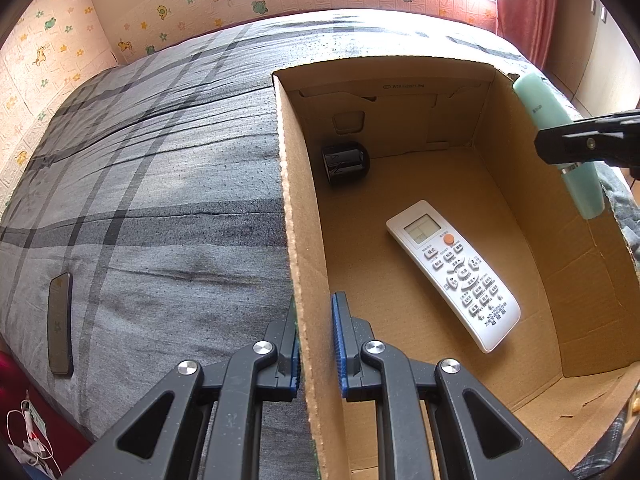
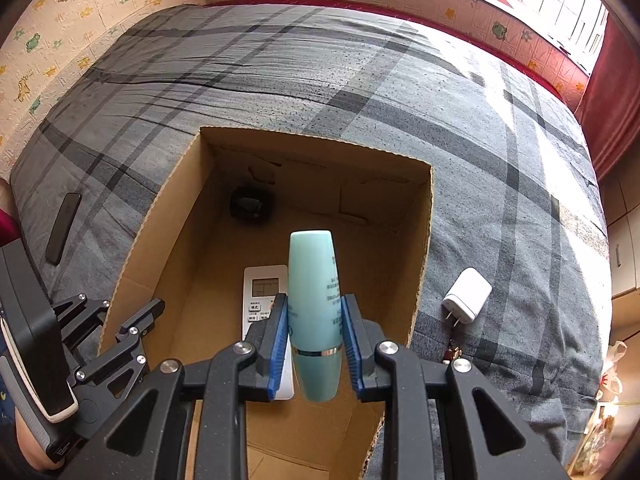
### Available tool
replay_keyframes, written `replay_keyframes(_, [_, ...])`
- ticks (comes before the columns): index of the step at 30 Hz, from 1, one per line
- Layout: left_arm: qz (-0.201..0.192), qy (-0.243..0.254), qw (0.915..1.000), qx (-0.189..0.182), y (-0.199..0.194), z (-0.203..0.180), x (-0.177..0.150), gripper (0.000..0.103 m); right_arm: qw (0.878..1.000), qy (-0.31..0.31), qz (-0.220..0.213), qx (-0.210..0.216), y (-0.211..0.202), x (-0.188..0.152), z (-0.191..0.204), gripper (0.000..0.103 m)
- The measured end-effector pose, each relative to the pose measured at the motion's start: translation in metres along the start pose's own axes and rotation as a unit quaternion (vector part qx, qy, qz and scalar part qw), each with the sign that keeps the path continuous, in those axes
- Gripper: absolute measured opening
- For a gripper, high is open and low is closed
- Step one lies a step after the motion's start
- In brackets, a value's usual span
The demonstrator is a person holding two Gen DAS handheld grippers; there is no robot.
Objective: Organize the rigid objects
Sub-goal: 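Carry the light-blue bottle into the box with the right tool and release it, then withdraw the open right tool from the box toward the white plug adapter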
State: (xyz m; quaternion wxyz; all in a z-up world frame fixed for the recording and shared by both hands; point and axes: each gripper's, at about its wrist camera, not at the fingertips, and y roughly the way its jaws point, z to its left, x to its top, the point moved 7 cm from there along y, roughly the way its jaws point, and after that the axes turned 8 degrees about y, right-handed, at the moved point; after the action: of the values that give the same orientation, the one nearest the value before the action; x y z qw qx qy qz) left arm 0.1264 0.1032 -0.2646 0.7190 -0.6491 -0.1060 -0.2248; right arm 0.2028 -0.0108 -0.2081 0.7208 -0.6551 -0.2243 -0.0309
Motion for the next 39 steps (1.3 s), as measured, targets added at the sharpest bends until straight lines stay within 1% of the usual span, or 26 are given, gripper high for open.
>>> replay_keyframes(5, [0.0,-0.001,1.0,-0.002,0.0,0.001,0.0,0.014,1.0,0.003,0.021,-0.007,0.026,0.005,0.005,0.027])
replay_keyframes(15, [0.0,0.0,1.0,-0.002,0.0,0.002,0.0,0.014,0.998,-0.007,0.058,-0.037,0.073,0.01,0.012,0.027])
replay_keyframes(23, [0.001,0.001,1.0,-0.001,0.0,0.002,-0.001,0.014,0.995,0.006,0.084,-0.049,0.102,0.008,0.01,0.027])
replay_keyframes(28, [0.001,0.001,1.0,-0.001,0.0,0.002,-0.001,0.014,0.996,0.012,0.083,-0.034,0.103,0.009,0.01,0.028])
replay_keyframes(32, [0.001,0.001,1.0,-0.001,0.0,0.002,-0.001,0.014,0.997,0.009,0.075,-0.032,0.099,0.01,0.011,0.028])
replay_keyframes(39, [0.001,0.001,1.0,0.0,-0.001,0.001,-0.001,0.014,0.998,0.016,0.063,-0.027,0.087,0.011,0.009,0.037])
